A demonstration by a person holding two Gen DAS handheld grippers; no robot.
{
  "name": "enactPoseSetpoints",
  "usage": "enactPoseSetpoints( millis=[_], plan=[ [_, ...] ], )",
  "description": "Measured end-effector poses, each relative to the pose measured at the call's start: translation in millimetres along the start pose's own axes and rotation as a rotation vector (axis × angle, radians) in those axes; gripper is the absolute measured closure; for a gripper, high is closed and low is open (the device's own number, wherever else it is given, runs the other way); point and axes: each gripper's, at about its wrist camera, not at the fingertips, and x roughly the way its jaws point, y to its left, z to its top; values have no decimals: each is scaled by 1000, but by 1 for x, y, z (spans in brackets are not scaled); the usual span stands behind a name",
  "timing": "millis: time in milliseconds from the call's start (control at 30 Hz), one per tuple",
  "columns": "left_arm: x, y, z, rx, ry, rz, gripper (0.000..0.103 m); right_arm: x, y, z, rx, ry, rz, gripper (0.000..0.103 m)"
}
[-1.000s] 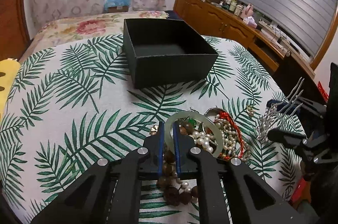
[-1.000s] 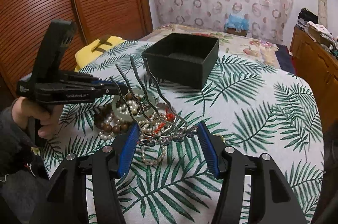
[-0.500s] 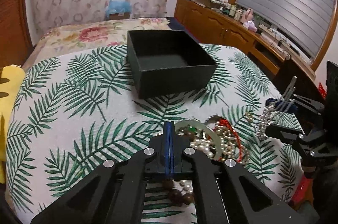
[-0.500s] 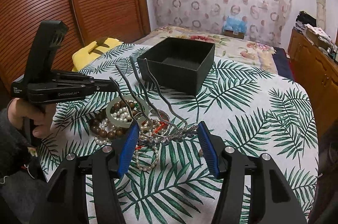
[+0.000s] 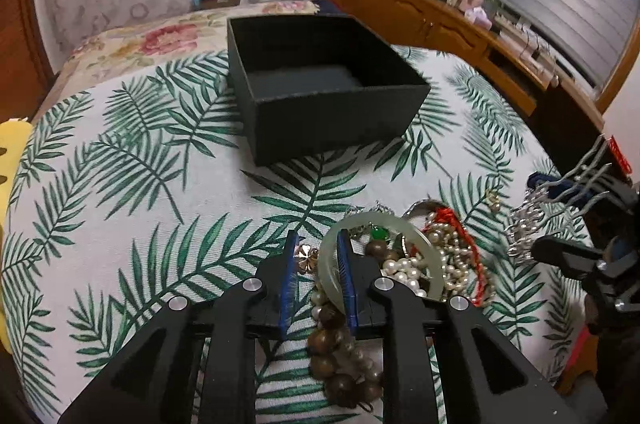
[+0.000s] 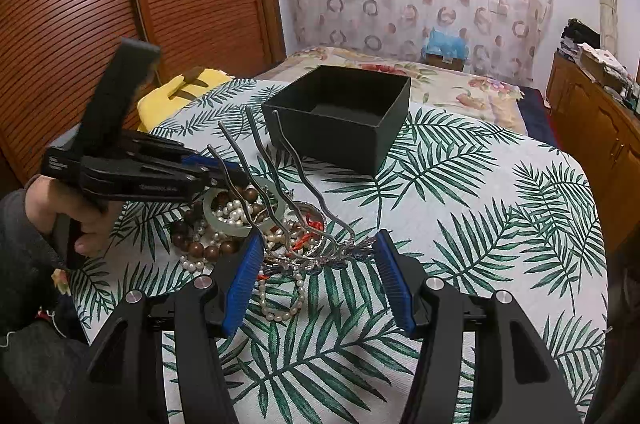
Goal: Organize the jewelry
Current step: 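Grasp the silver hair comb with the right gripper while the left grasps the jade bangle, then carry the hair comb into the black box with the right gripper while the left carries the bangle toward it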
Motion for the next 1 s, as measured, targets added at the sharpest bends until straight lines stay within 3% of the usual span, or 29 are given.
enactPoseSetpoints(
  millis=[133, 433, 767, 1000],
  plan=[
    [-1, -3, 1, 17, -7, 2, 91, 0, 0, 0, 0, -1, 2, 43],
    [-35, -8, 3, 25, -137, 25, 92, 5, -2, 9, -12, -2, -13, 43],
    [-63, 9, 21, -15, -258, 49, 92, 18, -7, 59, -80, -29, -40, 44],
    [-72, 28, 34, -40, -299, 74, 92, 44, -19, 104, -119, -20, -72, 44]
  ],
)
